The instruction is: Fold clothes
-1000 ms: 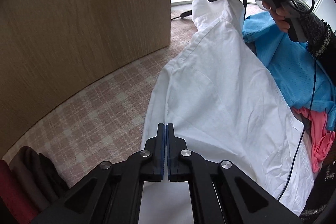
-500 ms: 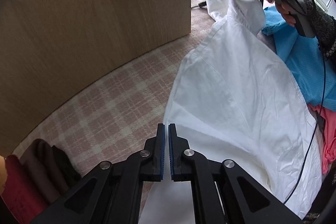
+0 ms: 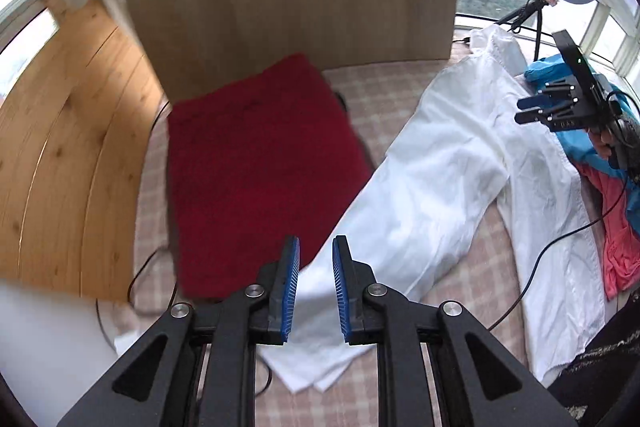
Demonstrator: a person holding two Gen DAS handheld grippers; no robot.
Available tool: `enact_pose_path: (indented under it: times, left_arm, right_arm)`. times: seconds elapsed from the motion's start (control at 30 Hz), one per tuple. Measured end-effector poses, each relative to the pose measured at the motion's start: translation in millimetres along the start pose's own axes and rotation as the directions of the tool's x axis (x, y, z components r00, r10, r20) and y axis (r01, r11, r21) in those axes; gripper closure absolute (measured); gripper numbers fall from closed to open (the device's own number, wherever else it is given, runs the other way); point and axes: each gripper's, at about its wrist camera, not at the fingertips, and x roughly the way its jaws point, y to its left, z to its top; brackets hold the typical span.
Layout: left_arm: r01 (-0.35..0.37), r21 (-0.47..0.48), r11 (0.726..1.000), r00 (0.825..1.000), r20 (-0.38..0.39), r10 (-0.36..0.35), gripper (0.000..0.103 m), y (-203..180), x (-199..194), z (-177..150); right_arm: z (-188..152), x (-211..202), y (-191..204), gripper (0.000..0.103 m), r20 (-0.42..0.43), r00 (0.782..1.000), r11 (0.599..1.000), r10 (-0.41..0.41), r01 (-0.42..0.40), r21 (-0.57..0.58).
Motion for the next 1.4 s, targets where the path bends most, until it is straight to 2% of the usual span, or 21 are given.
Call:
enact_pose_path:
  times: [0.1, 0.13, 0.17, 0.23, 0.3, 0.37, 0.53, 0.67, 0.77, 0.83, 0.87, 0.9, 0.97, 1.07, 1.1, 1.13, 1.17, 1.2, 1.27, 1.3, 1.4]
  left_arm:
    - [-0.02, -0.081, 0.997, 0.999, -0.027, 0.018, 0.083, 24.2, -9.5, -44.3]
    - [-0.025, -0.081, 0.996, 0.999, -0.038, 0.022, 0.082, 27.8, -6.3, -52.0]
    - [-0.032, -0.073, 0.997, 0.998, -0.049, 0.028, 0.081, 29.4, -0.9, -57.3]
    - [-0.044, -0.055, 0.998, 0.997, -0.071, 0.04, 0.073, 32.8, 9.9, -67.8]
    - [-0.048, -0.041, 0.998, 0.995, -0.09, 0.044, 0.071, 36.2, 22.0, -76.3]
    - [-0.029, -0.047, 0.999, 0.995, -0.096, 0.024, 0.071, 40.6, 33.2, -81.4]
    - [0.108, 0.036, 0.994, 0.993, -0.055, -0.106, 0.071, 29.4, 52.2, -108.5]
    - [0.153, 0.131, 0.98, 0.988, -0.05, -0.147, 0.071, 24.6, 65.4, -120.7]
    - [0.18, 0.203, 0.962, 0.984, -0.051, -0.173, 0.071, 21.5, 75.2, -129.1]
    - [0.197, 0.251, 0.948, 0.98, -0.052, -0.19, 0.071, 19.4, 81.7, -134.6]
    - [0.211, 0.257, 0.943, 0.977, -0.049, -0.206, 0.077, 20.3, 83.1, -135.7]
    - [0.229, 0.254, 0.94, 0.973, -0.043, -0.225, 0.08, 22.3, 83.3, -135.6]
    - [0.269, 0.239, 0.933, 0.963, -0.036, -0.269, 0.1, 27.7, 83.3, -135.1]
    - [0.369, 0.152, 0.917, 0.929, -0.043, -0.366, 0.101, 38.1, 76.8, -132.1]
    - [0.413, 0.139, 0.9, 0.911, -0.044, -0.411, 0.101, 38.2, 71.1, -132.9]
    - [0.437, 0.151, 0.887, 0.899, -0.043, -0.435, 0.099, 36.8, 63.5, -134.7]
    - [0.444, 0.174, 0.879, 0.895, -0.038, -0.444, 0.093, 35.1, 55.2, -136.8]
    - [0.427, 0.191, 0.884, 0.902, -0.025, -0.431, 0.091, 36.5, 48.6, -136.7]
    - [0.364, 0.213, 0.907, 0.927, 0.013, -0.375, 0.069, 43.4, 37.6, -133.5]
    - [0.343, 0.207, 0.916, 0.935, 0.022, -0.355, 0.065, 49.5, 35.8, -131.7]
    - [0.326, 0.143, 0.935, 0.943, 0.028, -0.333, 0.065, 74.1, 40.7, -127.7]
  right_arm:
    - [-22.7, 32.4, 38.6, 0.066, -0.073, 0.997, 0.999, 0.023, -0.026, -0.031]
    - [-23.6, 34.0, 44.5, 0.066, -0.067, 0.998, 0.999, -0.009, 0.006, -0.045]
    - [-22.4, 28.9, 49.0, 0.066, -0.06, 0.998, 0.998, -0.026, 0.023, -0.051]
    - [-19.8, 10.2, 53.6, 0.066, -0.047, 0.999, 1.0, -0.016, 0.015, -0.014]
    - [-18.3, -15.7, 64.1, 0.066, -0.012, 1.0, 1.0, 0.007, -0.007, 0.002]
    - [-19.4, -45.9, 87.4, 0.066, 0.028, 0.999, 0.999, 0.043, -0.042, -0.01]
    - [-29.7, -84.8, 183.0, 0.066, 0.107, 0.981, 0.985, 0.16, -0.152, -0.079]
    - [-33.3, -58.5, 244.8, 0.066, 0.024, 0.97, 0.968, 0.241, -0.239, -0.076]
    - [-32.8, -19.5, 267.2, 0.066, -0.038, 0.966, 0.967, 0.255, -0.254, 0.022]
    - [-30.4, -1.1, 273.9, 0.066, -0.041, 0.968, 0.965, 0.247, -0.243, 0.095]
    - [-28.5, 4.7, 277.6, 0.066, -0.037, 0.968, 0.964, 0.247, -0.241, 0.114]
    - [-26.1, 6.6, 282.1, 0.066, -0.03, 0.968, 0.961, 0.251, -0.245, 0.128]
    - [-20.3, 6.0, 290.9, 0.066, -0.017, 0.967, 0.958, 0.256, -0.251, 0.137]
    - [-11.2, 0.1, 299.4, 0.066, -0.007, 0.982, 0.977, 0.19, -0.189, 0.1]
    - [-8.6, -3.1, 300.7, 0.066, -0.001, 0.986, 0.982, 0.168, -0.167, 0.089]
    - [-5.1, -6.9, 301.9, 0.066, 0.008, 0.988, 0.985, 0.152, -0.152, 0.077]
    - [0.7, -12.6, 303.0, 0.066, 0.024, 0.987, 0.985, 0.157, -0.158, 0.064]
    - [6.5, -18.3, 304.2, 0.066, 0.04, 0.986, 0.985, 0.162, -0.164, 0.052]
    - [22.3, -24.0, 311.3, 0.066, 0.054, 0.986, 0.987, 0.159, -0.16, 0.014]
    - [31.5, -24.4, 317.2, 0.066, 0.057, 0.987, 0.988, 0.152, -0.152, -0.007]
    - [52.8, -11.5, 342.4, 0.066, 0.059, 0.984, 0.984, 0.165, -0.16, -0.081]
